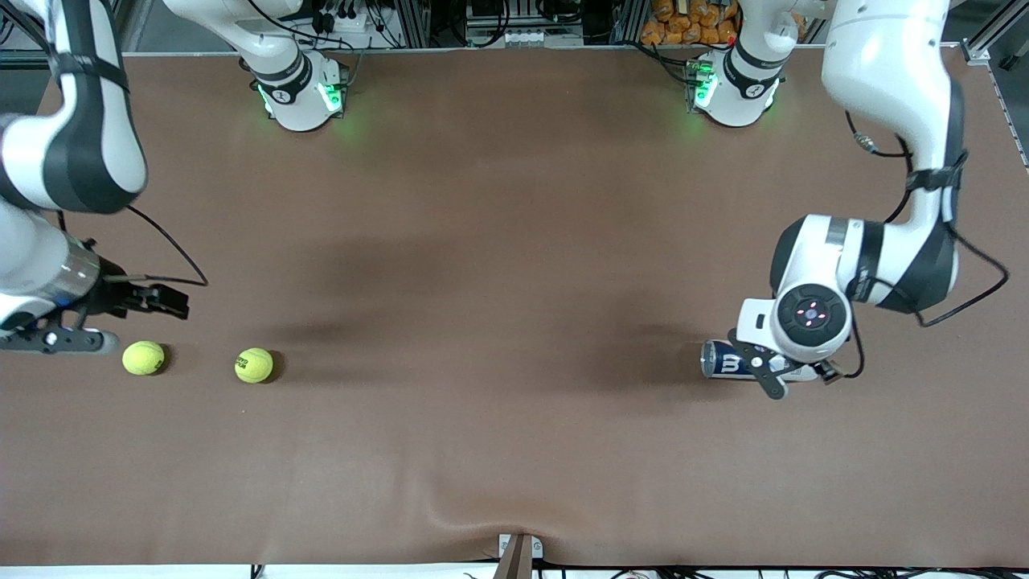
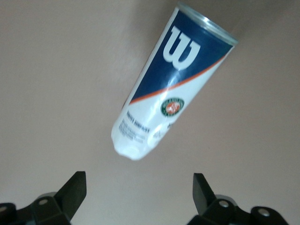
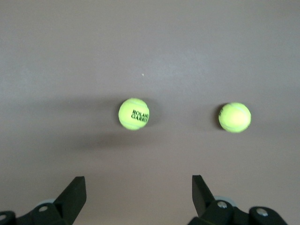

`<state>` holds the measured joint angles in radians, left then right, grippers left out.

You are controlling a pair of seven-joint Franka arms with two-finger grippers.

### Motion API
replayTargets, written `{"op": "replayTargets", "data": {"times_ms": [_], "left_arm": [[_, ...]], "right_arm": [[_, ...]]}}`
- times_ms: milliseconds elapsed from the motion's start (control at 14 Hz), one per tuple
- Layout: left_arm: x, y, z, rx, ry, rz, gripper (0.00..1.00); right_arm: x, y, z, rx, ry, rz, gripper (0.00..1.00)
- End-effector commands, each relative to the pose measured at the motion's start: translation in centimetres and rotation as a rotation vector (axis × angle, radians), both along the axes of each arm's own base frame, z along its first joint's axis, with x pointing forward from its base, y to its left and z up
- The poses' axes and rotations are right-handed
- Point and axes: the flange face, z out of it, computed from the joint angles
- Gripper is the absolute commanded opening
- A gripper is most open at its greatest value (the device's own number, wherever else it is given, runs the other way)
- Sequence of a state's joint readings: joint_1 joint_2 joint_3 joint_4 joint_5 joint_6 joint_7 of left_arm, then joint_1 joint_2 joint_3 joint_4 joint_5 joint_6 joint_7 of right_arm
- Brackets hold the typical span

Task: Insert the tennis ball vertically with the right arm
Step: 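Grasp the Wilson can with the left gripper while the right gripper grasps a ball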

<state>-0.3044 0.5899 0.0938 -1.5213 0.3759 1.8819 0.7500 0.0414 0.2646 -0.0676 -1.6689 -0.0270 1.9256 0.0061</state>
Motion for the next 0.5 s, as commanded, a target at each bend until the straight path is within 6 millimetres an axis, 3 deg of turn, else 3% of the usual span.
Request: {"op": "replayTargets", "data": {"times_ms": [0,215,430], "left_arm": [[0.9,-0.5,-2.7,0.011,-0.001,-0.06,1.0],[1.4,-1.5,-6.0,-0.009,-0.019,-0.103,1.0],[1.3,-2.4,-7.9,0.003,-0.018,-0.138,1.0]], "right_arm": [[1.4,0.2,-3.2,0.05,-0.007,-0.025,1.0],[2.6,0.8,-7.6,0.064,-0.004,-0.025,1.0],[3.3,0.3,-11.0,0.059,-0.003,-0.031,1.0]]}}
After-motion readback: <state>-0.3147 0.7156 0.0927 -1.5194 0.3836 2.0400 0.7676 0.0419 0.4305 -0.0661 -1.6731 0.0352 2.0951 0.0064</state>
